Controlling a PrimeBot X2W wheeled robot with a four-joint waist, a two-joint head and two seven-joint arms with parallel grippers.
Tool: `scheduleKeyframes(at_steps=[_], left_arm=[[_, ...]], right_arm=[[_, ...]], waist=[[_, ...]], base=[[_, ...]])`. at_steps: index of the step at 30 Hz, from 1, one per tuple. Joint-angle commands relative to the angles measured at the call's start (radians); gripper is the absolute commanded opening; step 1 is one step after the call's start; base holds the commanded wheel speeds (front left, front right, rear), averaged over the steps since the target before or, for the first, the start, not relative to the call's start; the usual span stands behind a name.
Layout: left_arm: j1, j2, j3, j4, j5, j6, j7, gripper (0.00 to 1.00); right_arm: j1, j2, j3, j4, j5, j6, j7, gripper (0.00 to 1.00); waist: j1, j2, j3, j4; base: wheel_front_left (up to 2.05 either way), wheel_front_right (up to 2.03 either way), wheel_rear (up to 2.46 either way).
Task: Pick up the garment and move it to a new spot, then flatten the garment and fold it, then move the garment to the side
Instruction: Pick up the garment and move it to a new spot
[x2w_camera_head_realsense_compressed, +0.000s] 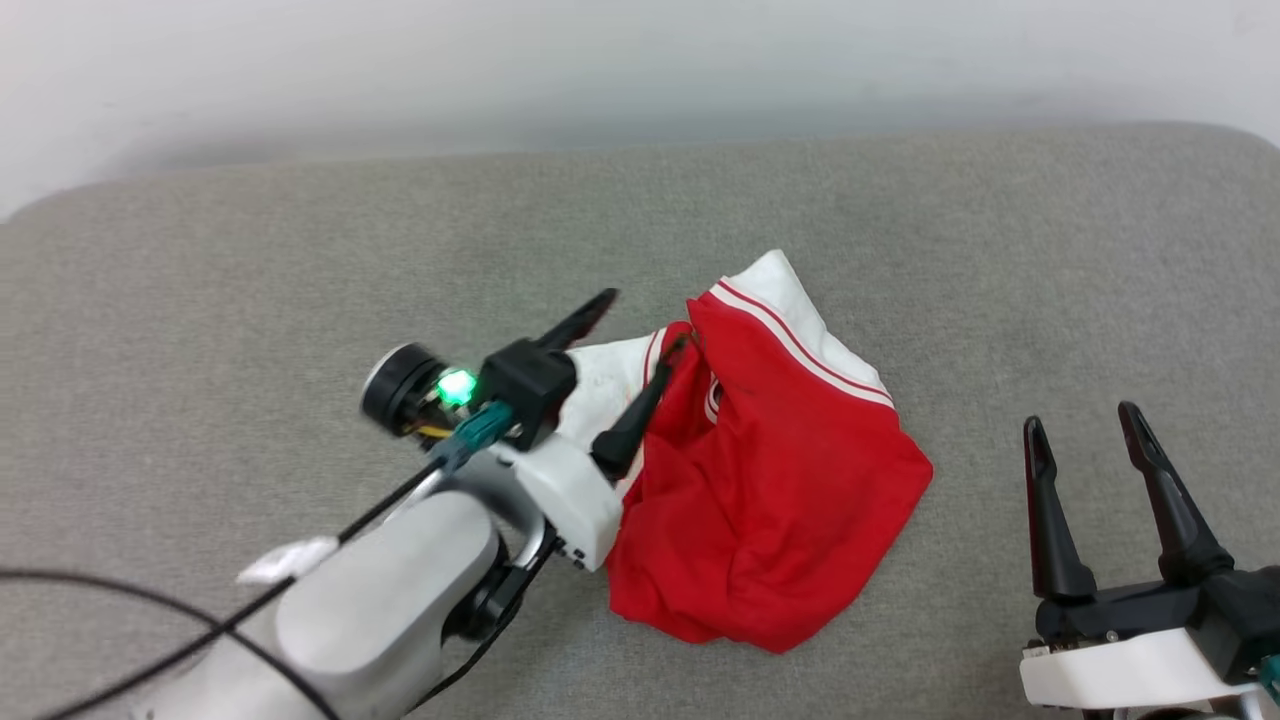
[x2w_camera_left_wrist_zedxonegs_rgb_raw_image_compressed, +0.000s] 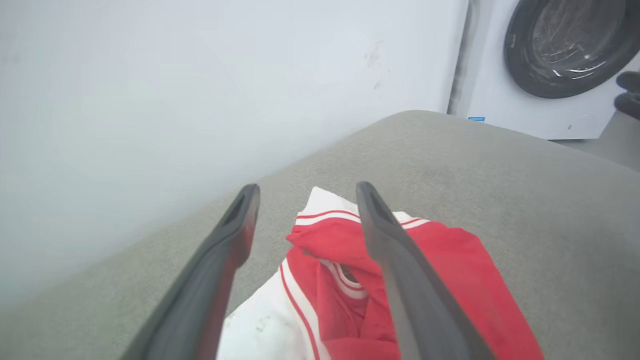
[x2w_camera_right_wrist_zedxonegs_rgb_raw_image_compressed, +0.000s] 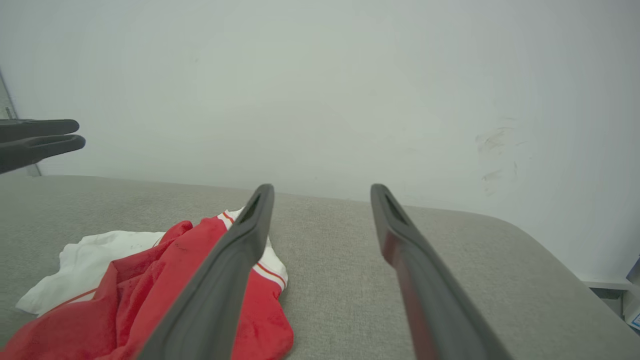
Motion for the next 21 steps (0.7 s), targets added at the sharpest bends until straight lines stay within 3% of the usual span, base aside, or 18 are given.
scheduleKeyframes(at_steps=[1,6,11,15,21], left_arm=[[0.037,0.005,0.021,-0.01,0.014,0.033,-0.011,1.0],[0.193,0.009,0.196,-0.115,0.122,0.167,-0.018,1.0],[0.373,-0.009,0.378,-0.205,0.245,0.235,-0.017,1.0],[0.501,-0.047,0.505,-0.245,0.326,0.25,-0.017,1.0],[0.649,-0.128,0.655,-0.276,0.418,0.206,-0.017,1.0]], right_arm=[[0.012,0.003,-0.002,0.003,0.0,0.0,-0.002,1.0],[0.03,0.002,-0.012,0.004,0.003,0.0,-0.002,1.0],[0.044,0.002,-0.02,0.007,0.009,0.0,-0.002,1.0],[0.055,0.002,-0.024,0.011,0.02,0.0,-0.002,1.0],[0.075,0.002,-0.027,0.031,0.065,0.0,-0.002,1.0]], waist=[[0.0,0.0,-0.018,0.014],[0.0,0.0,-0.038,0.03],[0.0,0.0,-0.06,0.042],[0.0,0.0,-0.076,0.047],[0.0,0.0,-0.099,0.047]], base=[[0.0,0.0,0.0],[0.0,0.0,0.0],[0.0,0.0,0.0],[0.0,0.0,0.0],[0.0,0.0,0.0]])
